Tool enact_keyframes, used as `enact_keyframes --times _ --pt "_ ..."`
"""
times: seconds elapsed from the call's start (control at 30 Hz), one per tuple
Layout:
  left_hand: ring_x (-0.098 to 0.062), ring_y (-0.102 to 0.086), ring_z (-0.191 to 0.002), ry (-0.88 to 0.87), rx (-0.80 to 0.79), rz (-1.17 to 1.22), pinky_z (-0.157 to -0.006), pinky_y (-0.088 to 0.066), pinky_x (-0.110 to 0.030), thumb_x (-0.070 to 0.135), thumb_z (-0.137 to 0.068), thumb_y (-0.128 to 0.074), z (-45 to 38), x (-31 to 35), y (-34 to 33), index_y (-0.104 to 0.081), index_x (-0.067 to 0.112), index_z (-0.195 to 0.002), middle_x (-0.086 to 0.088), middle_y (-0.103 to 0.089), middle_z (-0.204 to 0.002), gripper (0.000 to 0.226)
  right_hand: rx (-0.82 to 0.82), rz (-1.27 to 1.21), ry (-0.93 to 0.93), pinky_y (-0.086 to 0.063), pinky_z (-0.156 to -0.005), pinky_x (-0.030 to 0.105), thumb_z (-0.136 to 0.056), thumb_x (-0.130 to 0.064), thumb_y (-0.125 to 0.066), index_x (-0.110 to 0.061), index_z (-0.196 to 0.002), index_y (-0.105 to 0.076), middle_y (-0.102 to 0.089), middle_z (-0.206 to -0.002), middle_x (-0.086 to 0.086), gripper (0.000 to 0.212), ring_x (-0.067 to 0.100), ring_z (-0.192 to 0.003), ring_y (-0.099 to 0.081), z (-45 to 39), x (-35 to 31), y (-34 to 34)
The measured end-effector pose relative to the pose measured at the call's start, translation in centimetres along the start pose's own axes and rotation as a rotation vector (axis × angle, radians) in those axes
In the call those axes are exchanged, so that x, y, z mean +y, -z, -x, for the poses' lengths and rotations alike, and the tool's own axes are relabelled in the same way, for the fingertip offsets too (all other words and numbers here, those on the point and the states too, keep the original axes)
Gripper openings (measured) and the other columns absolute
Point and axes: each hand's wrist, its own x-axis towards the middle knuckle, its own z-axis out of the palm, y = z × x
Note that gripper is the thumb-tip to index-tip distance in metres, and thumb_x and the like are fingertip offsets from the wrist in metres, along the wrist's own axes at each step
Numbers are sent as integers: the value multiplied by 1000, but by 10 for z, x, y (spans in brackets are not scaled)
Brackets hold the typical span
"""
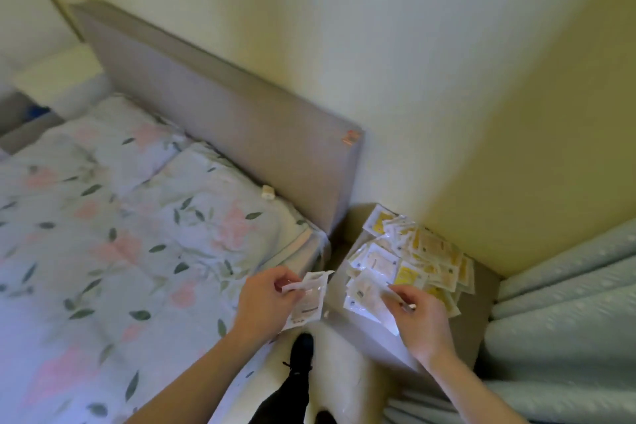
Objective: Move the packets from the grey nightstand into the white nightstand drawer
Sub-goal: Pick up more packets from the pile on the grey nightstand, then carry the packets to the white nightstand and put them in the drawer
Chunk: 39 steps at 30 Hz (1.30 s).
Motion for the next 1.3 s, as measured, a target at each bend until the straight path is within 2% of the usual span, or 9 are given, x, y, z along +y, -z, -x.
enact_keyframes --times 0.17,0.33,0.47,0.6,0.7,0.83,1.0,1.2,1.3 --pt "3 -62 -76 57 224 21 -63 -46 -19 26 -76 -85 71 -34 60 -70 35 -69 25 -68 -73 19 -201 66 185 -57 -74 24 -94 -21 -71 -34 -86 -78 -75 -83 -17 16 3 -83 -69 28 -45 -32" --pt "-4 -62 -73 132 443 67 -63 -46 -21 21 -79 -85 155 -79 132 -70 35 -68 21 -68 -72 23 -346 149 428 -46 -60 10 -92 -21 -72 -37 -81 -75 -71 -73 -24 20 -5 -77 -66 75 -102 -90" --pt "-9 -60 -68 247 597 104 -61 -48 -26 18 -79 -83 233 -127 191 -69 32 -65 14 -66 -68 25 -508 205 548 -49 -65 10 -95 -19 -67 -42 -80 -69 -70 -76 -30 28 -11 -81 -64 127 -146 -156" --pt "-10 -58 -66 344 735 131 -56 -41 -20 20 -80 -82 336 -188 249 -70 27 -68 10 -65 -67 19 -634 211 688 -48 -61 15 -94 -18 -68 -42 -77 -71 -71 -78 -25 29 -2 -74 -66 208 -182 -236" --pt "-12 -58 -65 413 808 100 -56 -41 -23 21 -81 -80 425 -241 292 -70 28 -70 8 -65 -66 17 -728 230 757 -53 -66 30 -93 -17 -70 -40 -79 -74 -73 -76 -16 28 8 -69 -65 282 -202 -301" --pt "-9 -58 -65 490 921 73 -57 -42 -25 21 -82 -79 535 -304 347 -70 28 -70 10 -65 -67 17 -854 208 873 -46 -52 15 -93 -13 -68 -39 -80 -75 -70 -72 -24 29 -1 -67 -64 387 -231 -385" --pt "-8 -56 -59 603 1085 86 -50 -37 -19 21 -83 -80 653 -358 399 -70 27 -67 11 -65 -65 19 -1018 191 921 -56 -61 35 -95 -20 -67 -37 -84 -76 -73 -82 -26 23 -1 -78 -69 507 -264 -469" --pt "-12 -55 -56 739 1314 94 -47 -37 -21 26 -84 -80 773 -419 449 -69 28 -68 6 -66 -64 19 -1221 190 1052 -55 -61 30 -94 -19 -70 -39 -82 -75 -69 -86 -34 24 -6 -82 -66 642 -302 -571" --pt "-16 -56 -55 824 1395 108 -53 -48 -37 30 -83 -80 823 -450 469 -70 30 -71 6 -66 -63 16 -1332 186 1120 -49 -56 17 -94 -18 -71 -37 -84 -76 -70 -84 -33 22 -7 -81 -65 706 -311 -625"
